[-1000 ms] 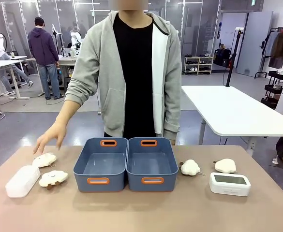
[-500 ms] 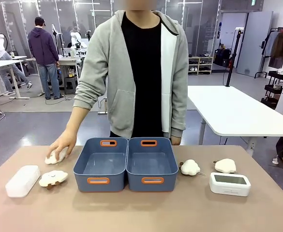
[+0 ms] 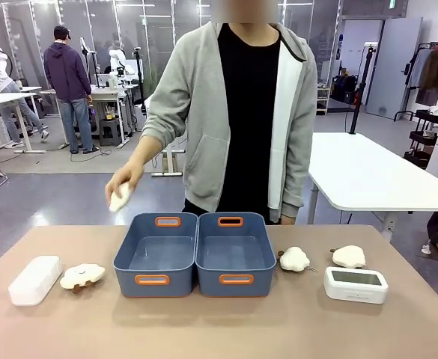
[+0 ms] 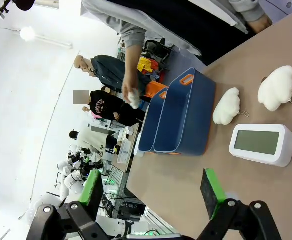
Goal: Sort the digital clocks into the basket.
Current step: Pick up the Digital clock from the table and place it into the empty Plastic storage basket.
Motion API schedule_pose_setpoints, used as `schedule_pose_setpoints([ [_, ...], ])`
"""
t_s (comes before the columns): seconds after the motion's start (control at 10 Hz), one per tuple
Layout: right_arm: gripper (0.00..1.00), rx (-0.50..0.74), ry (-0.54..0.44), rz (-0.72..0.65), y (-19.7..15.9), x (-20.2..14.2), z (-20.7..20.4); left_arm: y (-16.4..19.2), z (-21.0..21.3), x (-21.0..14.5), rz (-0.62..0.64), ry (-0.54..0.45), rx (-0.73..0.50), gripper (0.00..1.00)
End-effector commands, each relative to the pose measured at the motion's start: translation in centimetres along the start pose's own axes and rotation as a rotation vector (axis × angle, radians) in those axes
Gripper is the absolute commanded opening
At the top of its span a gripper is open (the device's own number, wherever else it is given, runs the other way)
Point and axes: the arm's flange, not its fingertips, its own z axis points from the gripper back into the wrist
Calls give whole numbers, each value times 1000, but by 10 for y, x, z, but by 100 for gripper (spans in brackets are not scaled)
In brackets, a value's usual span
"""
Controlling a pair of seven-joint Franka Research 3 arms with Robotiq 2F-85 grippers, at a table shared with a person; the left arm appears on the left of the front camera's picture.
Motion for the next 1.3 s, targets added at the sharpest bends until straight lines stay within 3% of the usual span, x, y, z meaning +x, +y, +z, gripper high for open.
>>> schedule_pose_setpoints([
  [0.0, 100, 6, 0, 9, 0, 1, 0, -1, 2, 0, -24, 3, -15, 100],
  [0.3, 100, 0, 0, 0, 0, 0, 0, -1, 2, 0, -24, 3, -15, 100],
  [0.4, 100, -109, 80, 230, 21, 4, -10, -1, 2, 0, -24, 3, -15, 100],
  [0.5, 100, -187, 237, 481, 45, 10, -26, -1, 2, 0, -24, 3, -15, 100],
  [0.6, 100, -415, 470, 779, 63, 14, -52, -1, 2, 0, -24, 3, -15, 100],
  [0.8, 100, -563, 739, 1060, 75, 19, -106, -1, 2, 0, -24, 3, -15, 100],
  [1.0, 100, -648, 880, 1229, 74, 23, -151, -1, 2, 0, -24, 3, -15, 100],
  [1.2, 100, -605, 993, 1292, 76, 24, -184, -1, 2, 0, -24, 3, -15, 100],
])
